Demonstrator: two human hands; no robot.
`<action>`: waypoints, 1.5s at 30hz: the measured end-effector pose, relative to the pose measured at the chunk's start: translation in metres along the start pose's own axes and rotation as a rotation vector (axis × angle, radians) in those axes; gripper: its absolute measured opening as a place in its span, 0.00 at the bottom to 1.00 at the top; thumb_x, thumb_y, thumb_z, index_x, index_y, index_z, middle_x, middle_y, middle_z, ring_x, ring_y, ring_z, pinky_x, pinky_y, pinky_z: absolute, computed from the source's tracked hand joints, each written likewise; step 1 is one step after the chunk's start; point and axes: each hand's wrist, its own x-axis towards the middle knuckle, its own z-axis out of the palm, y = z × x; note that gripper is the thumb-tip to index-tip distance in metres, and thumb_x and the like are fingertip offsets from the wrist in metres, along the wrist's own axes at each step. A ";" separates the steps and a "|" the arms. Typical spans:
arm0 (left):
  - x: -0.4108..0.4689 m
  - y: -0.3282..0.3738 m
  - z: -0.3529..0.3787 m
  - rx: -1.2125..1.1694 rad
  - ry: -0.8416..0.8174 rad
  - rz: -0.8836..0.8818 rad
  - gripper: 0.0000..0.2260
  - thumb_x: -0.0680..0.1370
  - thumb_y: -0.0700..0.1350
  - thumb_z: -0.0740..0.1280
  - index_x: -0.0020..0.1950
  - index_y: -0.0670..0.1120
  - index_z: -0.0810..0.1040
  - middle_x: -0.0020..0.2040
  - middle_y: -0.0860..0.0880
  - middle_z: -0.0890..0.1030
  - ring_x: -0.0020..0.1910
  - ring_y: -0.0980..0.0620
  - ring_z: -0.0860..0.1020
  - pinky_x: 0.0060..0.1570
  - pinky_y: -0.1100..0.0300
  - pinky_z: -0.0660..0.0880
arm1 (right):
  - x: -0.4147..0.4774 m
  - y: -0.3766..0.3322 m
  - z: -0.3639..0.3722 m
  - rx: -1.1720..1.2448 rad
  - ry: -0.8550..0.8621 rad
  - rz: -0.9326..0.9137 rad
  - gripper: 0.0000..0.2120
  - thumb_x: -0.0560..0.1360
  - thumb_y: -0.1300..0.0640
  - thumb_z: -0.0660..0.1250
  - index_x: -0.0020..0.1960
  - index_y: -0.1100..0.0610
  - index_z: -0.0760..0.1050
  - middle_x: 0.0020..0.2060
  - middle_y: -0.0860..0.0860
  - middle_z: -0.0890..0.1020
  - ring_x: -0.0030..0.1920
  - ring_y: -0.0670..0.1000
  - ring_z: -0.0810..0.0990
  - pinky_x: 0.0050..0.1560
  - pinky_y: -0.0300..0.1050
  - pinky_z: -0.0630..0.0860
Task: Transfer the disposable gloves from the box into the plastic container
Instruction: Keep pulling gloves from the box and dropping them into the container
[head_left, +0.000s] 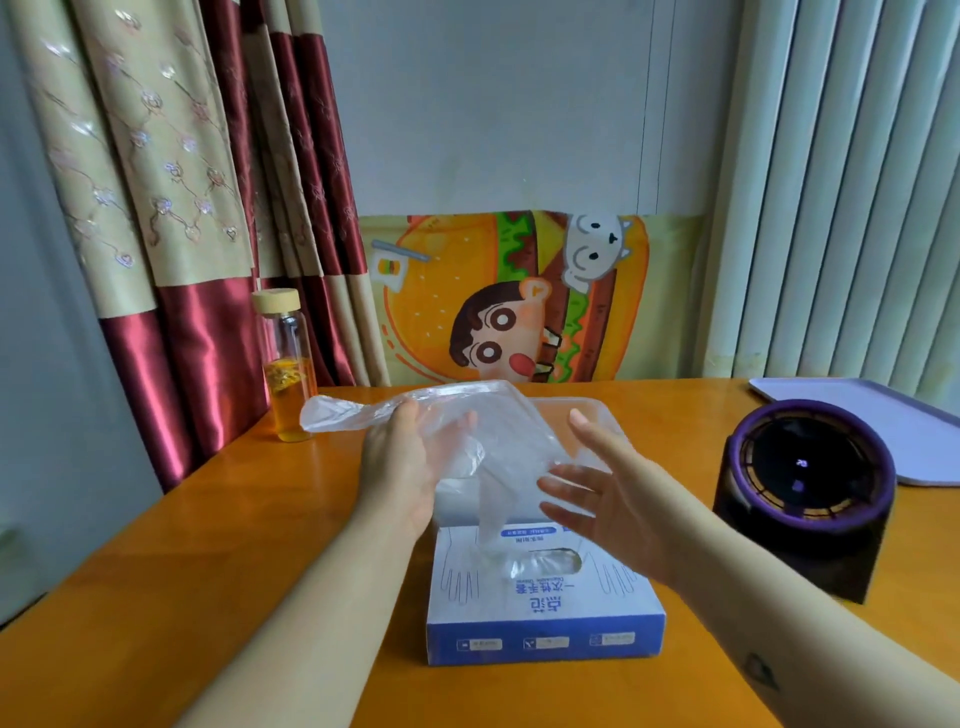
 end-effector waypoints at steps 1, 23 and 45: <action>0.001 -0.001 0.001 -0.014 0.007 0.002 0.08 0.82 0.42 0.58 0.53 0.40 0.75 0.47 0.44 0.82 0.39 0.49 0.84 0.56 0.50 0.77 | 0.003 0.000 0.004 -0.021 -0.001 -0.022 0.46 0.61 0.45 0.74 0.74 0.43 0.55 0.61 0.59 0.74 0.57 0.58 0.78 0.59 0.56 0.76; 0.097 0.079 -0.015 -0.137 -0.279 -0.085 0.15 0.78 0.39 0.54 0.56 0.32 0.75 0.40 0.36 0.81 0.36 0.43 0.82 0.36 0.52 0.81 | 0.118 -0.090 0.036 -0.131 -0.111 -0.253 0.11 0.74 0.63 0.67 0.56 0.58 0.80 0.49 0.53 0.82 0.42 0.45 0.80 0.42 0.35 0.78; 0.094 0.024 0.040 1.847 -0.949 0.095 0.22 0.79 0.56 0.63 0.72 0.53 0.69 0.70 0.53 0.71 0.58 0.54 0.75 0.56 0.62 0.69 | 0.137 -0.029 -0.023 -1.816 -0.010 -0.070 0.32 0.71 0.57 0.72 0.72 0.59 0.66 0.61 0.54 0.78 0.55 0.52 0.79 0.56 0.44 0.76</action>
